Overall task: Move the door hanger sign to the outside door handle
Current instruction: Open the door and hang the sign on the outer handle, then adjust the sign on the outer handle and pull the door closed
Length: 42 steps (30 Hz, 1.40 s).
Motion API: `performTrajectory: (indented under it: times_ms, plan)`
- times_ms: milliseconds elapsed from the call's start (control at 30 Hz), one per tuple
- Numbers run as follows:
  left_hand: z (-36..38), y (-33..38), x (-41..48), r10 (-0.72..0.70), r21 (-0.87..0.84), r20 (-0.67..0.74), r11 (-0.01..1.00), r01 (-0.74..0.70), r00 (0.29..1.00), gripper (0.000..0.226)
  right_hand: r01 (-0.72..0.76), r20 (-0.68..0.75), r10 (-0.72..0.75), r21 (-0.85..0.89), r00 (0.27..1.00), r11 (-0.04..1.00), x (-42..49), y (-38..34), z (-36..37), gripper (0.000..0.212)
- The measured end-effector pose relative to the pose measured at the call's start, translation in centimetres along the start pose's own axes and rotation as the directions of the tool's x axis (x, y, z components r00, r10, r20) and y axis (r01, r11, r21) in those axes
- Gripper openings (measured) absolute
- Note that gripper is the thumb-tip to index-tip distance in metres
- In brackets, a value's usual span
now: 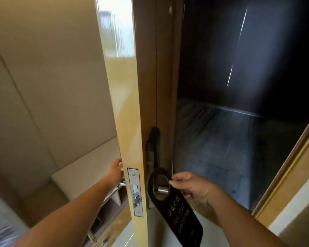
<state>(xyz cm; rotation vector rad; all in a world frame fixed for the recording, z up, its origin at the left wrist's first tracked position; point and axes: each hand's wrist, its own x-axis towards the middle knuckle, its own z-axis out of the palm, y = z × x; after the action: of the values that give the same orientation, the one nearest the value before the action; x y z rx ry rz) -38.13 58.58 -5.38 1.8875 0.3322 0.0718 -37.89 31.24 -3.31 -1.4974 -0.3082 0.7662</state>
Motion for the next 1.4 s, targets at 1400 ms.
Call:
performTrajectory:
  times_ms: [1400]
  plan:
    - [-13.9, 3.4, -2.8, -0.267, -0.38, -0.526, 0.923, 0.057, 0.808, 0.069, -0.003, 0.228, 0.032, -0.126, 0.973, 0.992, 24.0, 3.9, 10.8, 0.008]
